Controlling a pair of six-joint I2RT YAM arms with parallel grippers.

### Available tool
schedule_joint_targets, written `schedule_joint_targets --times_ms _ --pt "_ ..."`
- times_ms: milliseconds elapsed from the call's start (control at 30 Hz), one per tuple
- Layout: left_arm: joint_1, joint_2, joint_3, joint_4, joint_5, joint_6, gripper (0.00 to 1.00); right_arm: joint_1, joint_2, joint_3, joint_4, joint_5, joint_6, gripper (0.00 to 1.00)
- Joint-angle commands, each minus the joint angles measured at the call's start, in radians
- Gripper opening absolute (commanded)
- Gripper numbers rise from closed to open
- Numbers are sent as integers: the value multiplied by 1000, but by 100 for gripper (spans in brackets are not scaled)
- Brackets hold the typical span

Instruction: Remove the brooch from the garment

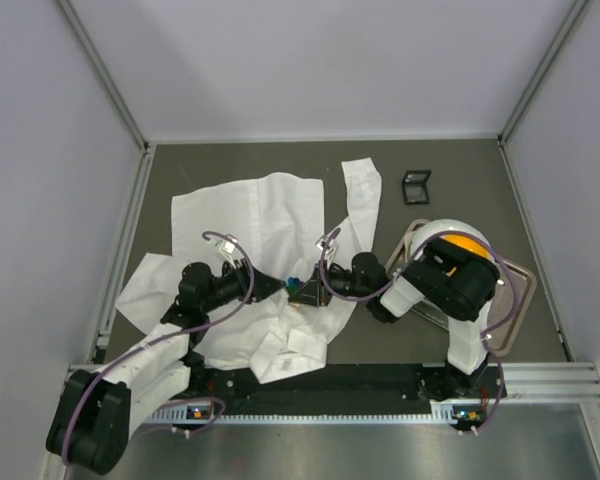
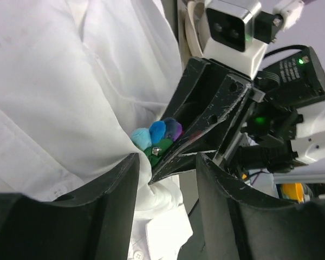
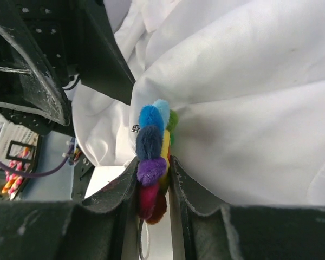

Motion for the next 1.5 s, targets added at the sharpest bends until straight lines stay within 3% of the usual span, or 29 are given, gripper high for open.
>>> schedule_joint_targets --times_ms 0,133,300,400,533,733,1000,1267,1367,1467 --pt "0 -45 59 -202 -115 82 51 -8 -119 22 -211 140 -84 2" --pt "0 4 58 -244 -192 77 40 -2 -188 92 -560 338 -185 1" --pt "-3 148 76 -153 -172 46 38 49 -225 180 -861 515 -293 6" --pt "-2 242 108 -190 -203 54 38 71 -208 238 -937 573 -311 16" --pt "-3 308 133 -259 -256 74 39 74 -231 242 -952 557 -294 40" --pt "-4 259 118 -282 -277 88 43 72 -289 228 -980 535 -291 48" --pt "-3 198 124 -328 -246 82 46 75 -329 186 -965 527 -293 44" --pt "-4 187 111 -316 -174 -9 41 83 -322 211 -1003 549 -302 24" --pt "-4 192 110 -356 -200 -26 38 92 -308 257 -1076 572 -314 13" --pt "-2 186 108 -438 -287 -52 37 109 -290 318 -1174 625 -333 10"
